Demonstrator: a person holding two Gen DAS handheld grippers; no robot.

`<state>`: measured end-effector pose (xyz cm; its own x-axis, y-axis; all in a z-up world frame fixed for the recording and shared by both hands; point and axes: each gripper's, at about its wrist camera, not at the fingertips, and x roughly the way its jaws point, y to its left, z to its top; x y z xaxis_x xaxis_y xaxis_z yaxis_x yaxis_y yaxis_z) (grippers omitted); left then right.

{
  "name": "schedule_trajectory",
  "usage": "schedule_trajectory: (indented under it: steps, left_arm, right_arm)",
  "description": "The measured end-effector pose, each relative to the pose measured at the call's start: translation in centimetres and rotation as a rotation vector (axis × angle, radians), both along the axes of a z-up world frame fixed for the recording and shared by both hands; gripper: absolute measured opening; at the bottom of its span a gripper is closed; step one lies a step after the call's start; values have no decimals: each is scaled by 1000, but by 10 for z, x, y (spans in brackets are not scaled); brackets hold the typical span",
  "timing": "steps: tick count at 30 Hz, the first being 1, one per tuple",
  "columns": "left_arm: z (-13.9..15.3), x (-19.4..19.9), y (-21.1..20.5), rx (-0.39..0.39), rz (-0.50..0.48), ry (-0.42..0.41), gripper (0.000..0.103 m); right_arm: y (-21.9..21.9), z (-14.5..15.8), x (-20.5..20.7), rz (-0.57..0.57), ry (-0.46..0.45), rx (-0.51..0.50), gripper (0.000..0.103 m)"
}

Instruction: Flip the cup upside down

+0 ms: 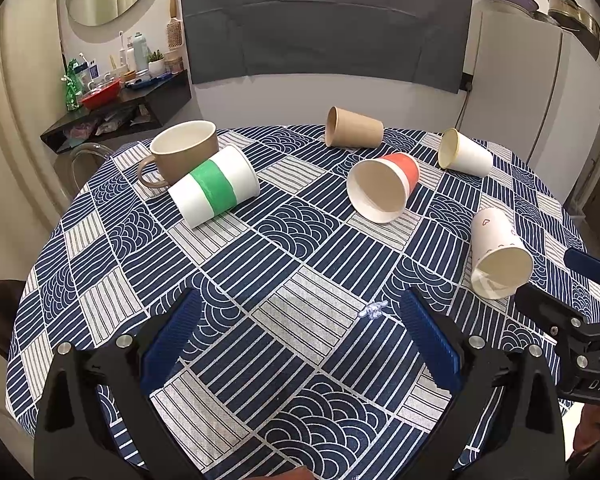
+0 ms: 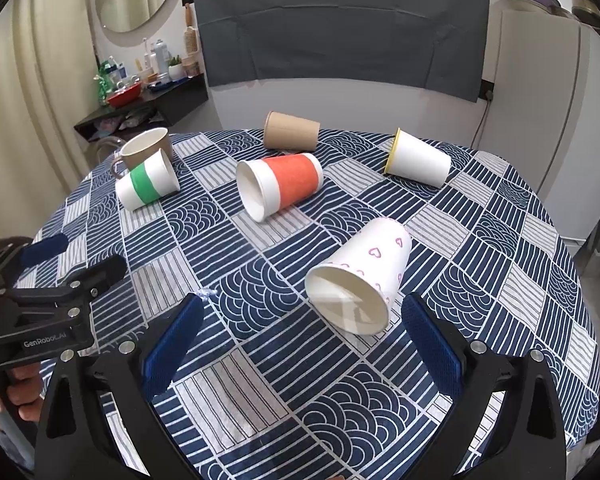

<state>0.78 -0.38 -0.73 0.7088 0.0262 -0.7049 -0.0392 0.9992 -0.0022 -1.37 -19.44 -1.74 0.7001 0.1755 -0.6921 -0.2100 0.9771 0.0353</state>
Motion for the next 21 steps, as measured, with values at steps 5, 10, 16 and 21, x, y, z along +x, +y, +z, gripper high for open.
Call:
schedule_trajectory:
  steps: [5,10,16,21]
  left_arm:
    - [0,1,1,11,2,-3,97]
    - [2,0,3,8,10,-8,97]
    - [3,-1,4,9,6,-15,97]
    - [3,-2,3,13,11,-14,97]
  right_arm:
    - [0,0,0,-1,4,-4,95]
    - [0,0,0,-3,5,3,95]
    - [0,1,-1,-4,8,8,95]
    - [0,1,-1,-1,17,19,95]
